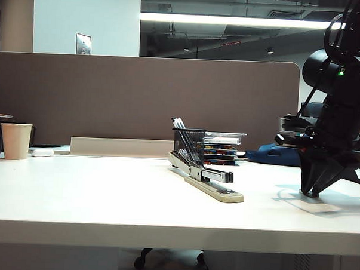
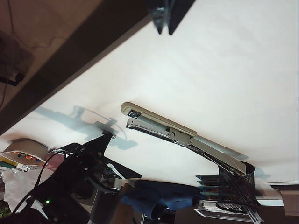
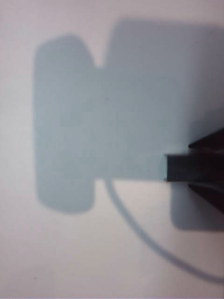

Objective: Pick up a set of staples and put them into the open stapler.

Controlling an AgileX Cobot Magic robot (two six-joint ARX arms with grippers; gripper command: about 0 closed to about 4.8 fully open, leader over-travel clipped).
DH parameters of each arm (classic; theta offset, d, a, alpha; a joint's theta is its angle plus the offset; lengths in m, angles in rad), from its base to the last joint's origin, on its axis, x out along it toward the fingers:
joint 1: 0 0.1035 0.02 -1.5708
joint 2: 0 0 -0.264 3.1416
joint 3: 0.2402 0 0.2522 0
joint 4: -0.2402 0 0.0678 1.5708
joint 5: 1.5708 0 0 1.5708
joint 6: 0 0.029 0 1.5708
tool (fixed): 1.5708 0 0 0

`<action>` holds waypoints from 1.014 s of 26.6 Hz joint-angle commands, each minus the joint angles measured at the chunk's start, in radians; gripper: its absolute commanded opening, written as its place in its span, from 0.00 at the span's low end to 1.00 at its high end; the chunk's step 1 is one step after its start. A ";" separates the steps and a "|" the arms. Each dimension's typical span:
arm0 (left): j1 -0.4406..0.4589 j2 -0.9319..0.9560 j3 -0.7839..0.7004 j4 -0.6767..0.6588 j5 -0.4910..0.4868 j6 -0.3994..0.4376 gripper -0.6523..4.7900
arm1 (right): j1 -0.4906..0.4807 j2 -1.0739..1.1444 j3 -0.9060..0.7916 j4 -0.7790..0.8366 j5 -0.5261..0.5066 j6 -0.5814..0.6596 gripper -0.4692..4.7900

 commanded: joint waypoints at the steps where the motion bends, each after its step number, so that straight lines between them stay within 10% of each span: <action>1: 0.002 0.000 0.000 -0.009 0.001 0.000 0.11 | 0.001 0.005 -0.004 -0.034 -0.002 -0.002 0.19; 27: 0.002 0.000 0.000 -0.009 0.000 0.000 0.11 | 0.132 0.005 0.133 0.058 -0.426 0.001 0.16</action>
